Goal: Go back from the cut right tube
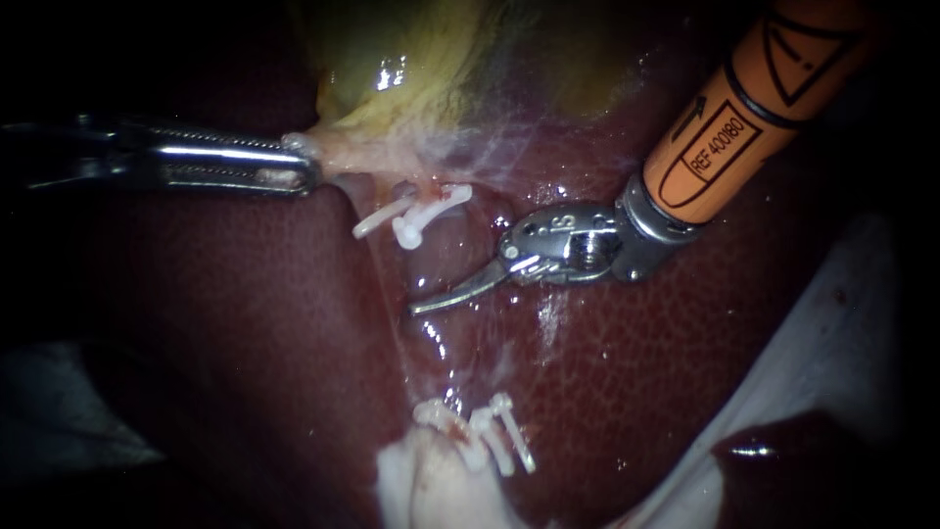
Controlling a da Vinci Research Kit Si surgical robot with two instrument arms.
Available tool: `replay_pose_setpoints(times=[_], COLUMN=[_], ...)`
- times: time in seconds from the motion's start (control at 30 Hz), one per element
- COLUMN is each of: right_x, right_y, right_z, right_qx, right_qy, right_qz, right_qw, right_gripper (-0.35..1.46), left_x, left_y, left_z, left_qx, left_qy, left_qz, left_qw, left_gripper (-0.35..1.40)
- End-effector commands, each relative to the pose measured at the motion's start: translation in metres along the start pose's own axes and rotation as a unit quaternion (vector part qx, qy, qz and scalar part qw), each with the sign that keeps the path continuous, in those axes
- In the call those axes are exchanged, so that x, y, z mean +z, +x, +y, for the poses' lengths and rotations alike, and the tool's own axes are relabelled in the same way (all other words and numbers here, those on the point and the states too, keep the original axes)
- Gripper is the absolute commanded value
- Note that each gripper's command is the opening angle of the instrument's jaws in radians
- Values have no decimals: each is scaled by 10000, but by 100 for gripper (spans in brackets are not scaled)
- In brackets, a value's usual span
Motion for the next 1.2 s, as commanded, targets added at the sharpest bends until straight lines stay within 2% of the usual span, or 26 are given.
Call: replay_pose_setpoints(times=[0.03, 0.1, 0.2, 0.23, 0.3, 0.43, 0.6, 0.7, 0.8, 0.87, 0.93, 1.03, 1.13, 1.17, 1.2], right_x=[0, 1, 4, 6, 9, 15, 15, 9, -2, -9, -17, -30, -43, -48, -52], right_y=[0, 0, 2, 3, 6, 10, 11, 8, 3, 0, -1, 0, 5, 7, 9], right_z=[-1, -2, -5, -6, -8, -14, -17, -23, -40, -55, -67, -83, -97, -103, -107], right_qx=[-5, -16, 259, 460, 652, 641, 654, 602, 443, 345, 228, -169, -349, -373, -388], right_qy=[-7, 86, 136, 157, 212, 231, 4, -156, -729, -1325, -1743, -2257, -2655, -2796, -2874], right_qz=[31, 106, 323, 396, 583, 639, 690, 723, 822, 900, 938, 600, -96, -420, -649], right_qw=[10000, 9999, 9991, 9980, 9959, 9956, 9955, 9954, 9930, 9865, 9800, 9722, 9634, 9585, 9548], right_gripper=[-35, -35, 81, 103, 123, 128, 135, 135, 135, 138, 138, 143, 145, 145, 145], left_x=[0, 0, -1, -1, -2, -2, -2, -3, -4, -5, -5, -4, -4, -4, -4], left_y=[0, 0, 0, 0, -1, -1, -1, -1, -1, -2, -2, -2, -2, -2, -2], left_z=[0, 0, 0, 0, -1, -1, -1, -1, -1, -2, -2, -3, -3, -3, -4], left_qx=[0, 0, 1, 1, 2, 2, 2, 3, 4, 4, 5, 5, 5, 5, 5], left_qy=[-3, -4, -5, -6, -8, -10, -10, -11, -14, -16, -17, -18, -18, -18, -18], left_qz=[0, 0, 0, 0, -1, -2, -2, -2, -3, -4, -4, -4, -4, -4, -4], left_qw=[10000, 10000, 10000, 10000, 10000, 10000, 10000, 10000, 10000, 10000, 10000, 10000, 10000, 10000, 10000], left_gripper=[-35, -35, -35, -35, -35, -35, -35, -35, -35, -35, -35, -35, -35, -35, -35])
